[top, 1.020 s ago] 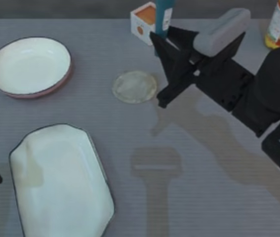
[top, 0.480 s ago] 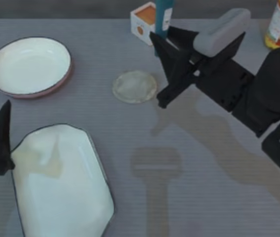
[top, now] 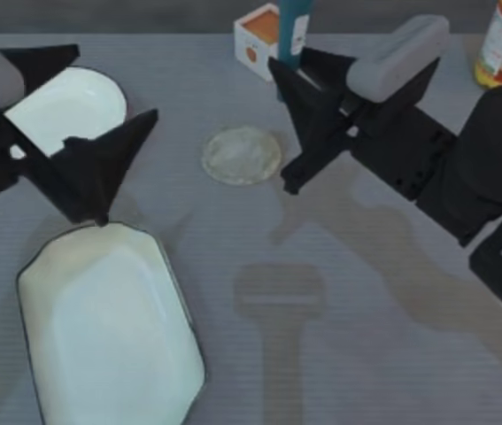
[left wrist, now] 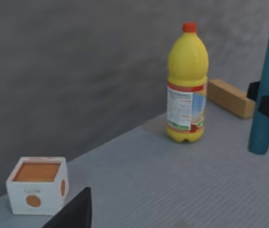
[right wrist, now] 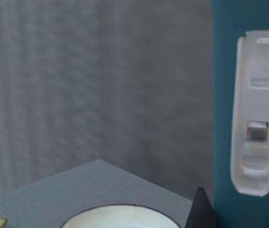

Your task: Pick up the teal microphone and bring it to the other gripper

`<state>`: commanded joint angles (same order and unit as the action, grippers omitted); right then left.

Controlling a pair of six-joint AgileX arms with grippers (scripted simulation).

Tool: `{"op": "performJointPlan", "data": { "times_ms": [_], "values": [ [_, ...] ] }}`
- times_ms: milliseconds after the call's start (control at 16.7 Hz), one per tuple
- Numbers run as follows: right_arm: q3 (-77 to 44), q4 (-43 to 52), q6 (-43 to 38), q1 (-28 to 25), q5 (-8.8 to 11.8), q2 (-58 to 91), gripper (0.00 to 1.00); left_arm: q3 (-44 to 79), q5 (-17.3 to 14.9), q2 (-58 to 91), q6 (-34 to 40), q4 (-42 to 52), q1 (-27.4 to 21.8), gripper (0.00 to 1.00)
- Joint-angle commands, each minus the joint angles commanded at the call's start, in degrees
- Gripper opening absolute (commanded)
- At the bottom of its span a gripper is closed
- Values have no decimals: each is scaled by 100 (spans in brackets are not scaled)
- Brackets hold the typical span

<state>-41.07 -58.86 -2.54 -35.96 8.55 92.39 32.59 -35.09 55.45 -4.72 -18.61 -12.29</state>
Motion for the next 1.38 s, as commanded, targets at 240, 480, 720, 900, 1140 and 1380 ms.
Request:
{"op": "performJointPlan", "data": {
  "times_ms": [240,480,720,900,1140,1380],
  "values": [
    [0,0,0,0,0,0,0,811,-835,1231,-116,-479,-293,100],
    [0,0,0,0,0,0,0,1169,-1180,1728,-182,-700,-413,100],
    [0,0,0,0,0,0,0,1145,-1167,1707,-178,-686,-384,100],
    [0,0,0,0,0,0,0,1324,-1035,1919,-173,-742,-552,100],
    [0,0,0,0,0,0,0,1954,-501,2704,-146,-926,-1109,100],
    [0,0,0,0,0,0,0,2518,-16,3411,-121,-1091,-1605,100]
  ]
}}
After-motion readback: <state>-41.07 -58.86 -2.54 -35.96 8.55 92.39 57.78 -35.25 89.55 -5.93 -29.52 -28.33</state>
